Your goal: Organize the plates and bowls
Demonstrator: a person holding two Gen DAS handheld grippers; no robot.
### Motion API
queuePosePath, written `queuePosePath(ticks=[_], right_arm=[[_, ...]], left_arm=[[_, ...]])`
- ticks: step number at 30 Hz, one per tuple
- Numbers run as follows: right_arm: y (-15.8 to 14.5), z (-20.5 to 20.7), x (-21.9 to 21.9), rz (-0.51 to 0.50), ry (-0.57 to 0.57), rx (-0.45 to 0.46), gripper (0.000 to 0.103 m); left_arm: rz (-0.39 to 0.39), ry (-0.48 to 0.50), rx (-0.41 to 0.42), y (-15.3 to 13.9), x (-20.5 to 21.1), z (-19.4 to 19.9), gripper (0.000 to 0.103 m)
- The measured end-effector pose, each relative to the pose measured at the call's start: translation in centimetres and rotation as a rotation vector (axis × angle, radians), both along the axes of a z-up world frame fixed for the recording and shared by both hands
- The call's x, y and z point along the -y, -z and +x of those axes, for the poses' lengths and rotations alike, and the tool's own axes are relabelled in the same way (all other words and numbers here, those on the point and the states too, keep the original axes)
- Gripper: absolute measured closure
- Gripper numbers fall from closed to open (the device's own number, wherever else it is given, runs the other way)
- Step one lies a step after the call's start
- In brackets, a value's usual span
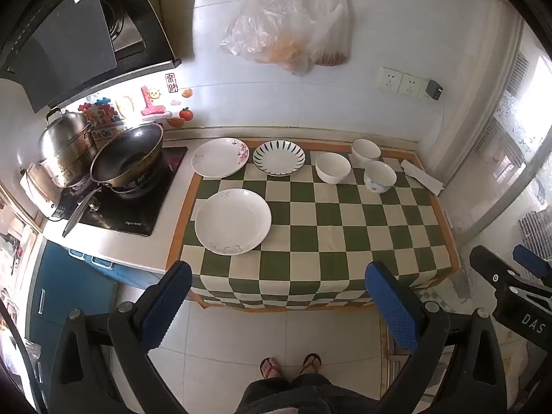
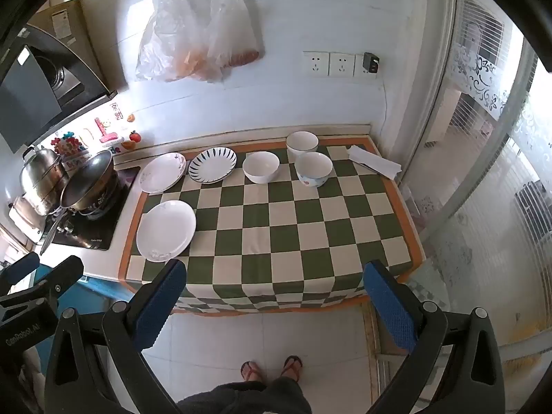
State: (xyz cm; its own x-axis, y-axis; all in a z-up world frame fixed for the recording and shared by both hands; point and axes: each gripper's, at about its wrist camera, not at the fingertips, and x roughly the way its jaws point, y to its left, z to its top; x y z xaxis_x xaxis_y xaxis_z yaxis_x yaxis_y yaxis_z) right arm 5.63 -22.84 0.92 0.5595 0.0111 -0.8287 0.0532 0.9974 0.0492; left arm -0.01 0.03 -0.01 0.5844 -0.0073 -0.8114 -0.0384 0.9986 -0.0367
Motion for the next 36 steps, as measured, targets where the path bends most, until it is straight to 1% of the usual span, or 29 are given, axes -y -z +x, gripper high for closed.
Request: queuePosePath(ticks=[4, 16, 21, 24, 36], right_arm=[[-0.04, -0.04, 0.06, 0.01, 0.001, 0.002, 0.0], [-0.09, -0.09, 0.06, 0.002, 0.003, 0.001, 0.0], [0.01, 0.0, 0.01, 0.002, 0.003, -0.001, 0.0], [-0.34, -0.52, -0.21, 0.003, 0.004, -0.002, 0.0], [0.06, -0.2, 0.34, 0.011, 0.004, -0.003, 0.0]], left_arm=[[0.009, 0.0, -0.005, 0.01, 0.05, 0.05, 0.0], [0.0, 0.005, 0.007, 0.31, 0.39, 0.19, 0.0], [-0.006, 0.002, -0.003, 0.41, 0.31, 0.16, 0.0], [0.003, 0.006, -0.004, 0.28, 0.54, 0.04, 0.0], [0.01, 0.003, 0.001, 0.12, 0.7, -0.09, 0.0]])
